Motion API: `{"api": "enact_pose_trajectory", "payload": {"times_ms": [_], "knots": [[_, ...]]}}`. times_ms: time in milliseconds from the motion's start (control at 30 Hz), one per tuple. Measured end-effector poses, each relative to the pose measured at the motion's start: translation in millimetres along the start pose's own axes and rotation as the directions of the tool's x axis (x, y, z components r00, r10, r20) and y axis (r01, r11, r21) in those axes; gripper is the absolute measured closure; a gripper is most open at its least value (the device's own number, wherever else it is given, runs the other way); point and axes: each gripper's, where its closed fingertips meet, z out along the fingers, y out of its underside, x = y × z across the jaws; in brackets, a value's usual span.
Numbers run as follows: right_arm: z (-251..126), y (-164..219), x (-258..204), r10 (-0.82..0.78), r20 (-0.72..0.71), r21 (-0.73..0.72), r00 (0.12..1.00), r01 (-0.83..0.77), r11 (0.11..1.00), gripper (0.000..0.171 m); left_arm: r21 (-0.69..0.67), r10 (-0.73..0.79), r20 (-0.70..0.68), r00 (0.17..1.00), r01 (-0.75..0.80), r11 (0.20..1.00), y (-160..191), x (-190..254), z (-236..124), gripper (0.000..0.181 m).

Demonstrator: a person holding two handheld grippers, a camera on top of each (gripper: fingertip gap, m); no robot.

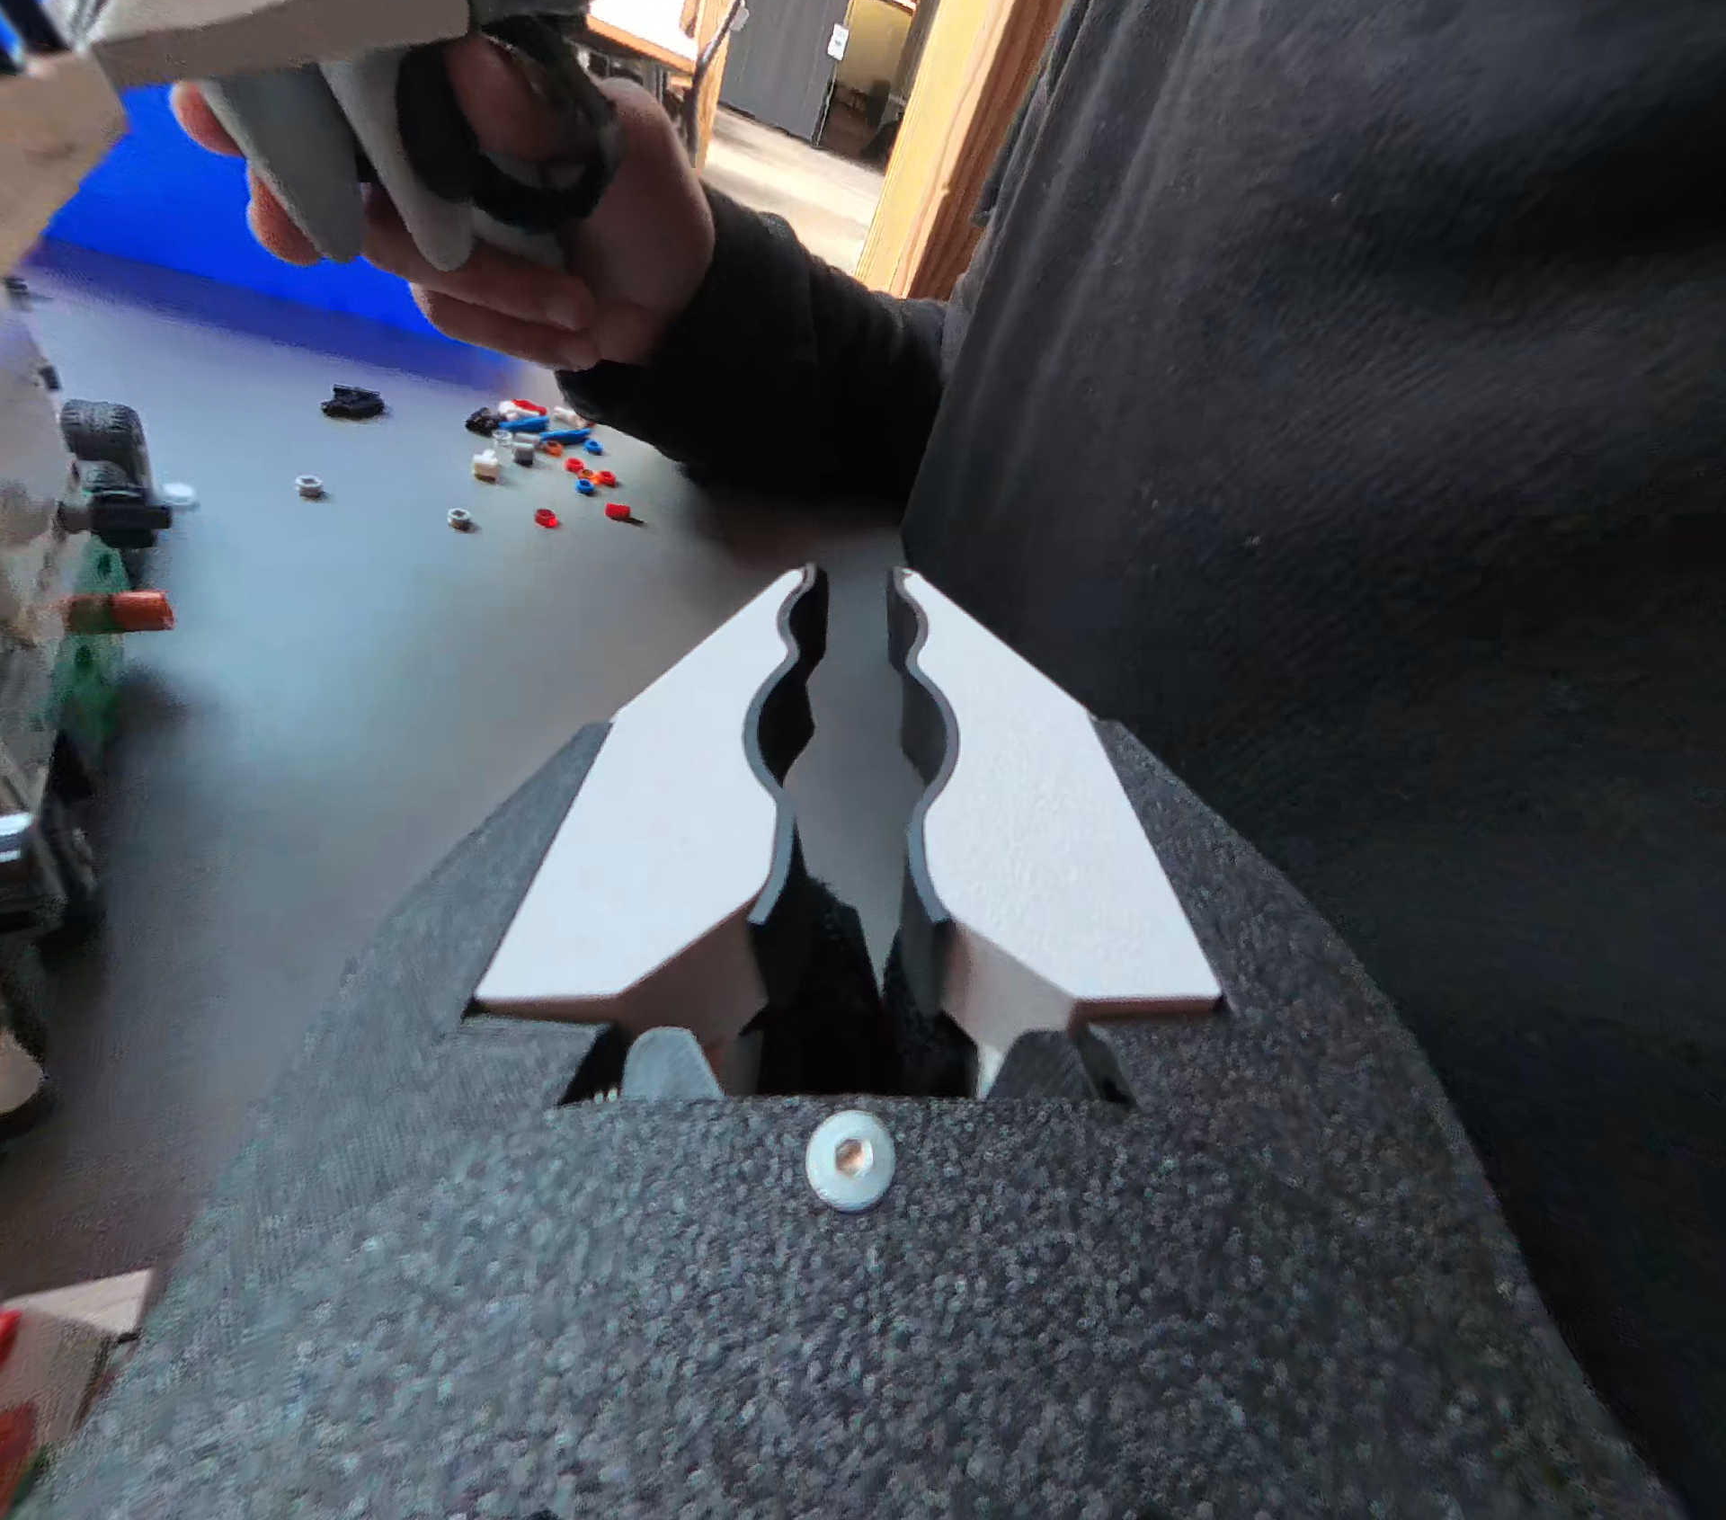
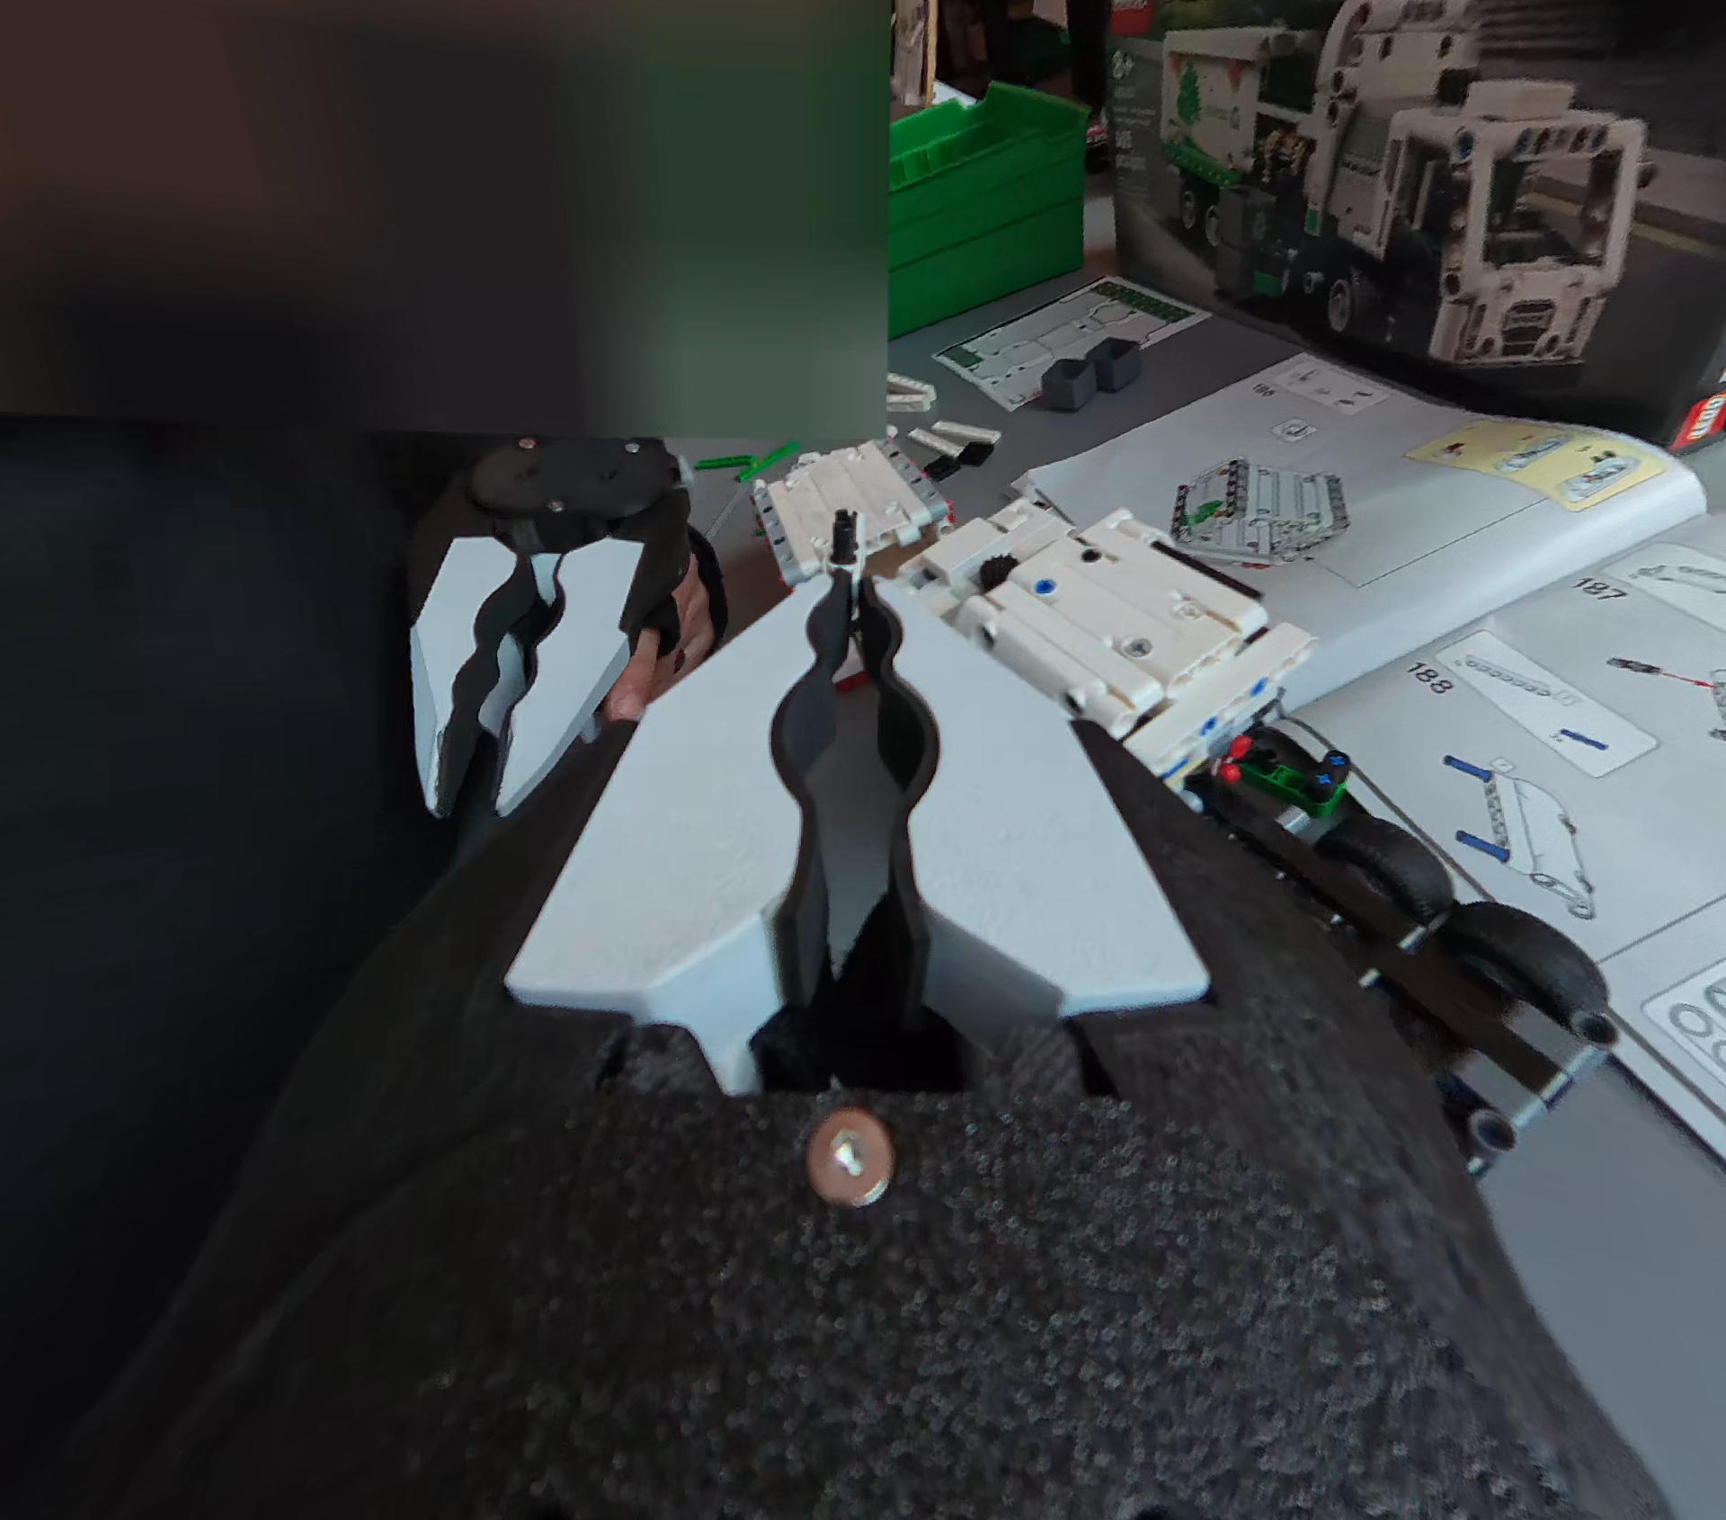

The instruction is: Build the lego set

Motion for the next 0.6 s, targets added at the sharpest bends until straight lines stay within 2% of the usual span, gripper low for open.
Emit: {"api": "enact_pose_trajectory", "payload": {"times_ms": [200,333,467,533,600], "knots": [[13,30,-35,-0.041,0.134,-0.197,0.990,0.067,0.978,0.171,-0.051,0.177,0.044,0.983,-0.175,0.983,8,10,9,0.169],[20,54,-46,-0.075,0.174,-0.307,0.982,0.126,0.943,0.171,-0.057,0.255,0.064,0.965,-0.252,0.966,8,16,12,0.165],[21,80,-56,-0.069,0.238,-0.419,0.969,0.166,0.893,0.171,-0.047,0.324,0.118,0.939,-0.320,0.946,-30,23,-4,0.160],[20,88,-56,-0.073,0.250,-0.447,0.965,0.182,0.876,0.171,-0.193,0.343,0.153,0.927,-0.312,0.930,-42,13,-30,0.153],[22,86,-54,-0.085,0.241,-0.436,0.967,0.186,0.880,0.171,-0.401,0.347,0.277,0.896,-0.221,0.889,-42,-19,-68,0.118]]}}
